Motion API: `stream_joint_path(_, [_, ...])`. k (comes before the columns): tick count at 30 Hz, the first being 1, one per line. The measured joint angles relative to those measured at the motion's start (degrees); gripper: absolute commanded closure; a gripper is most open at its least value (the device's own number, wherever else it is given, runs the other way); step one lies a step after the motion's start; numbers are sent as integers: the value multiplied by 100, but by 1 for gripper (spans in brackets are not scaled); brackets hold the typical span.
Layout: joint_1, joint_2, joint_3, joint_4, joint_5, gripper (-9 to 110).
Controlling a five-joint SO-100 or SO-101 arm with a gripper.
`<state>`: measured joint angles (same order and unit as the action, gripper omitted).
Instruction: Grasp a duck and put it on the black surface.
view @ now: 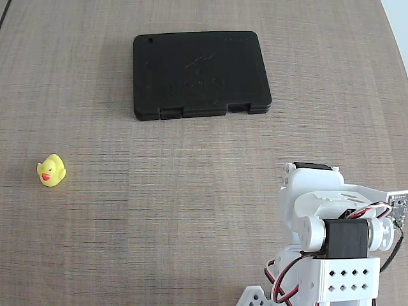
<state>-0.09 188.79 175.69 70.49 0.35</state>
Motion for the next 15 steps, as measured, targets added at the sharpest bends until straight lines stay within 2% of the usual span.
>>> stream_joint_path(15, [193, 0, 0, 0, 0, 101])
